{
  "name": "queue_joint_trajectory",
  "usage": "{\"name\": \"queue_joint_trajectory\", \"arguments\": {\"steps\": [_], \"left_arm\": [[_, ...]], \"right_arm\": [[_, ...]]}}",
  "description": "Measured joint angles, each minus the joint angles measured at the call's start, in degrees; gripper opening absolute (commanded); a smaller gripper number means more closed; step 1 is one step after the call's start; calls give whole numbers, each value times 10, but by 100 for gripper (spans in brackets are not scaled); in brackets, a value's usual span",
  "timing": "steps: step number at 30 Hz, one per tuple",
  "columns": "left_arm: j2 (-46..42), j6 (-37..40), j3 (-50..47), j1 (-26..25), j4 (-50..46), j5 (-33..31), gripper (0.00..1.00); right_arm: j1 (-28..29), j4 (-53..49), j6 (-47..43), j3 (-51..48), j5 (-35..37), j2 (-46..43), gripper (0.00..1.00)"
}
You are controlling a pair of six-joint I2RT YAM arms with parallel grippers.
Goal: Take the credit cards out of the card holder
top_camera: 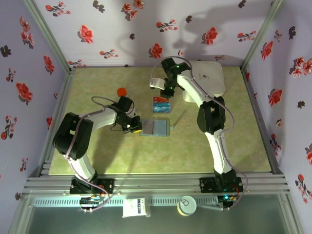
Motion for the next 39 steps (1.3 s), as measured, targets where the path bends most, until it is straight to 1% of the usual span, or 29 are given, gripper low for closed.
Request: {"name": "queue_joint_trajectory", "arguments": {"steps": [6, 11, 16, 20, 26, 30, 34, 39], "left_arm": [[0, -3, 0, 0, -1, 0, 3], [0, -4, 0, 0, -1, -2, 3], [0, -4, 6, 1, -3, -8, 3], [-1, -4, 7, 4, -2, -12, 3], [-1, -4, 7, 5, 5, -13, 1], [0, -4, 7, 5, 12, -15, 0], [12, -4, 11, 5, 19, -13, 0], [30, -3, 14, 5, 21, -8, 0]], "right_arm": [[0, 57, 47, -70, 7, -30, 21], [0, 135, 128, -164, 19, -90, 28], [15, 244, 254, -291, 43, -176, 30], [48, 318, 356, -372, 67, -224, 30], [101, 377, 523, -450, 92, -260, 20], [114, 411, 656, -498, 89, -278, 17], [121, 432, 777, -548, 70, -295, 16], [125, 447, 884, -577, 37, -298, 17]]}}
